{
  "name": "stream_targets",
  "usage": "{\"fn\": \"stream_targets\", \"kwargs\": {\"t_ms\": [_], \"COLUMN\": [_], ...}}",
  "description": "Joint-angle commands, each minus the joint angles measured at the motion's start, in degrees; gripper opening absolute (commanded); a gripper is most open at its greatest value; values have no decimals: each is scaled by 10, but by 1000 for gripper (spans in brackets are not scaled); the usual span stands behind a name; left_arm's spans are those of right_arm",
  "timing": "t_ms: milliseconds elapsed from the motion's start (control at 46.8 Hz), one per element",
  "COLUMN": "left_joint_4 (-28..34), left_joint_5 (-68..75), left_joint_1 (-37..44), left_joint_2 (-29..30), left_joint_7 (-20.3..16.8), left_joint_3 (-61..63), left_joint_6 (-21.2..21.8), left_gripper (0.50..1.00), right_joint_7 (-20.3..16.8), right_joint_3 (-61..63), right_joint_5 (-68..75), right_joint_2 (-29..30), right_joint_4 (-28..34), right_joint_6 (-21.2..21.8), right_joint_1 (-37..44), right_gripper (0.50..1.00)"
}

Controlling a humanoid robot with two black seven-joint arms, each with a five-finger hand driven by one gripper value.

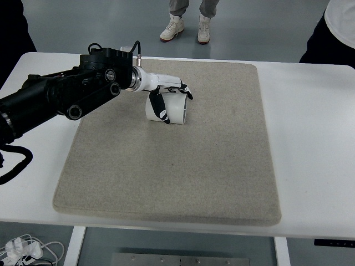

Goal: Flip white cup upright
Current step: 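Lower the left hand and wrap fingers around the white cup, then lift the cup with the left hand and rotate it upright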

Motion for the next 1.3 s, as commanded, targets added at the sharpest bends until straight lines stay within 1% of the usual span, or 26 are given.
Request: {"fn": "stream_targets", "kwargs": {"t_ms": [0, 43, 85, 171, 406, 619, 918, 983, 1089, 1217, 1282], "left_joint_4": [0, 0, 0, 1, 4, 8, 63, 69, 77, 93, 96], "left_joint_5": [1, 1, 1, -2, -34, -124, -337, -361, -380, -407, -420], "left_joint_1": [3, 3, 3, 2, -6, -18, -14, -10, -3, 21, 34], "left_joint_2": [0, 0, 0, 0, 1, 8, 14, 19, 26, 26, 26], "left_joint_7": [0, 0, 1, 0, 0, 0, -8, -17, -53, -82, -102], "left_joint_3": [0, 0, 0, -1, -16, -21, -41, -47, -63, -90, -100], "left_joint_6": [0, 0, 0, 0, -5, -8, -21, -25, -27, -28, -28], "left_gripper": [810, 789, 791, 778, 778, 771, 763, 756, 752, 741, 739], "right_joint_7": [0, 0, 0, 0, 0, 0, 0, 0, 0, 0, 0], "right_joint_3": [-1, 0, 0, -1, -1, 0, 0, 0, 0, -1, 0], "right_joint_5": [0, 0, 0, 0, 0, 0, 0, 0, 0, 0, 0], "right_joint_2": [0, 0, 0, 0, 0, 0, 0, 0, 0, 0, 0], "right_joint_4": [0, 0, 0, 0, 0, 0, 0, 0, 0, 0, 0], "right_joint_6": [0, 0, 0, 0, 0, 0, 0, 0, 0, 0, 0], "right_joint_1": [0, 0, 0, 0, 0, 0, 0, 0, 0, 0, 0], "right_gripper": [952, 952, 952, 952, 952, 952, 952, 952, 952, 952, 952]}}
